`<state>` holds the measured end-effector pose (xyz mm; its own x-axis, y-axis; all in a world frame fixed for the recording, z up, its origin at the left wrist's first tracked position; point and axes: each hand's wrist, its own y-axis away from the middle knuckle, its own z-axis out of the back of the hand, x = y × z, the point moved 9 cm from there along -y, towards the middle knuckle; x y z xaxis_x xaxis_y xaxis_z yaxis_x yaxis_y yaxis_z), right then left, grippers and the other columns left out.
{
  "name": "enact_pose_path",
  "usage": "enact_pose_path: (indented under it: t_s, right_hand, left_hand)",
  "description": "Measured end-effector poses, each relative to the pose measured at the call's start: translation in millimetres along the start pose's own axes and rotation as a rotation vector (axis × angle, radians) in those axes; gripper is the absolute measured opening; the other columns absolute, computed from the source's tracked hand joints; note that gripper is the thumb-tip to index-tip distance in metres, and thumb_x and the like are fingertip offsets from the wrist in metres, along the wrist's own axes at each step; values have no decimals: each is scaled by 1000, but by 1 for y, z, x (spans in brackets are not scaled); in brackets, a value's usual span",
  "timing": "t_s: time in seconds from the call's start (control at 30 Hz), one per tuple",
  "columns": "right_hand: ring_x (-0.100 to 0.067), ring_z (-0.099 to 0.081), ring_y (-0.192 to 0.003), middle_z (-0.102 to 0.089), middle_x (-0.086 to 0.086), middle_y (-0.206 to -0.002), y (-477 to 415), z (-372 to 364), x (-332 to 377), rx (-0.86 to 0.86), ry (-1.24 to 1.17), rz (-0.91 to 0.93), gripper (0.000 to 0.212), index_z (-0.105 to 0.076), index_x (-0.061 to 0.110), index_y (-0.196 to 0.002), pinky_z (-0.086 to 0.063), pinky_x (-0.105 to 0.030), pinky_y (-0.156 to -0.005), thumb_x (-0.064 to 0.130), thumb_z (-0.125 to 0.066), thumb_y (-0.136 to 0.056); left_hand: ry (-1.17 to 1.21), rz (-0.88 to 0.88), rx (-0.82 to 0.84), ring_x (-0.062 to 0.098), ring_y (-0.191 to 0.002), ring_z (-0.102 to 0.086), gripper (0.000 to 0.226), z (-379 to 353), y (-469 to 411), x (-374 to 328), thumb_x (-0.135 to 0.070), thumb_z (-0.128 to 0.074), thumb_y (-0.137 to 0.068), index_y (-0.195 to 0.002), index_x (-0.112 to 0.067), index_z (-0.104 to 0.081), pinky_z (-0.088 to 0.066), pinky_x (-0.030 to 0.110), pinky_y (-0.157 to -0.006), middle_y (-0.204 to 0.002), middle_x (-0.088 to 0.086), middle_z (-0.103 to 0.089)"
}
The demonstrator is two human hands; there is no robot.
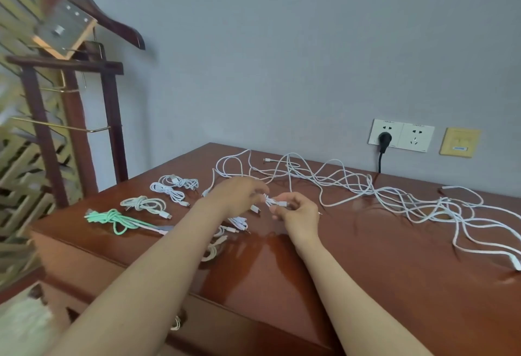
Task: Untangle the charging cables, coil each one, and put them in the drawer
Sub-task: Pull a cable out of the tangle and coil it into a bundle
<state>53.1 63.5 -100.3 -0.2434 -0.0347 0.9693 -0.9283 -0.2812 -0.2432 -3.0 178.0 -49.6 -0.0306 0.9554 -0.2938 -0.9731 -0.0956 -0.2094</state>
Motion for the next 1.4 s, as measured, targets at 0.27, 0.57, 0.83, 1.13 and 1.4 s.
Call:
enact_pose_path:
  t_s: [0.27, 0.57, 0.83, 1.13, 1.4]
  right_hand:
    - [-14, -61, -63, -70, -3, -82, -12, -48, -2, 127, -93, -6, 34, -60, 20, -85, -52, -23, -61, -12, -65, -75]
    - [-24, -51, -110, -56, -6, -114, -25, -50, -13, 209, 949, 132, 25, -63, 19, -110, -41, -33, -90, 33, -51, -93]
    - [-25, -55, -105, -64, -6, -107, -26, 0, -11, -56, 702, -35, 23, -63, 11, -102, -34, -27, -73, 27, -48, -95]
    - [-19, -50, -87, -57, 1, -88, -27, 39, -13, -240, 427, -81, 17, -64, 14, -96, -34, -26, -75, 26, -53, -93]
    - [-21, -59, -78, -59, 2, -71, -26, 52, -13, -350, 165, -53, 12, -61, 14, -82, -40, -26, -73, 22, -57, -91]
  left_hand:
    - [-299, 46, -103, 21, -116, -49, 29, 8, -6, 37, -17, -47, -95, -119, -29, -57, -32, 33, -92, -117, -4, -64]
    - [-241, 186, -87, 19, -115, -46, 30, 3, -11, 66, -9, -47, -93, -117, -26, -56, -30, 32, -91, -107, -7, -68]
    - [-269, 256, -17, 21, -119, -47, 24, -16, -16, 63, -13, -48, -95, -116, -23, -57, -31, 32, -96, -118, -1, -62]
    - [-324, 294, 18, 24, -126, -45, 32, -26, -32, 57, -9, -46, -96, -124, -23, -53, -29, 38, -103, -132, 4, -54]
    - [54, 247, -3, 26, -124, -47, 42, -15, -38, 23, -7, -42, -91, -131, -18, -50, -37, 30, -97, -139, 8, -47]
